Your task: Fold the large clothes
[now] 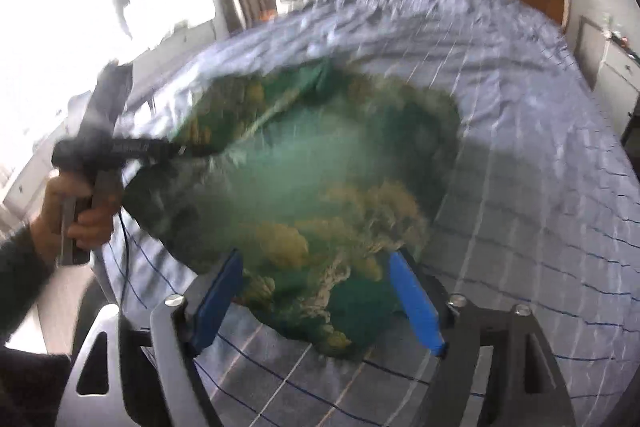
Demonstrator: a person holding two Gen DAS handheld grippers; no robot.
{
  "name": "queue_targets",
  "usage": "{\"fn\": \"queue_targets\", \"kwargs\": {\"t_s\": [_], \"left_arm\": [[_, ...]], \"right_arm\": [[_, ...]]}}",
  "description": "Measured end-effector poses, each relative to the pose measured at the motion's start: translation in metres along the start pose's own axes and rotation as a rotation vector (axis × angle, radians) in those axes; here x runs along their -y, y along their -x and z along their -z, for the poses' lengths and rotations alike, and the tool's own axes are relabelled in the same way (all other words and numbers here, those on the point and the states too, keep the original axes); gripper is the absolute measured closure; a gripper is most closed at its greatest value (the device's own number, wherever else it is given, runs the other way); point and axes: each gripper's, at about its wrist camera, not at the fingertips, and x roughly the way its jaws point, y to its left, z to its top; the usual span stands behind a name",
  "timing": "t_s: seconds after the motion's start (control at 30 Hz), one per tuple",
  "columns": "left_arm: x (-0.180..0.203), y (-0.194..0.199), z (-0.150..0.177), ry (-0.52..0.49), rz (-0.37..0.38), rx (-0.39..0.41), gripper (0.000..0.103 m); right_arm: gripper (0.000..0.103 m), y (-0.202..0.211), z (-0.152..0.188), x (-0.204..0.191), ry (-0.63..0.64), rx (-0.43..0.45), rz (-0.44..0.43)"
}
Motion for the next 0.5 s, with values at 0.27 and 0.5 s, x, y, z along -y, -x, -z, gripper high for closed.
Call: {"fn": "queue_targets", "kwargs": {"t_s": [0.27,0.5], "left_arm": [[-0.034,-0.003,-0.020,0.239,0.114,-0.090,0.010],[-0.043,-0.065,0.011,0.200,-0.052,-0.219,0.003]], "right_arm": [[0.024,0.025,-0.005,0.036,-0.076,0.066,0.038],[0.024,-0.034,-0.005,0.061,-0.225,-0.021,-0.120]]}}
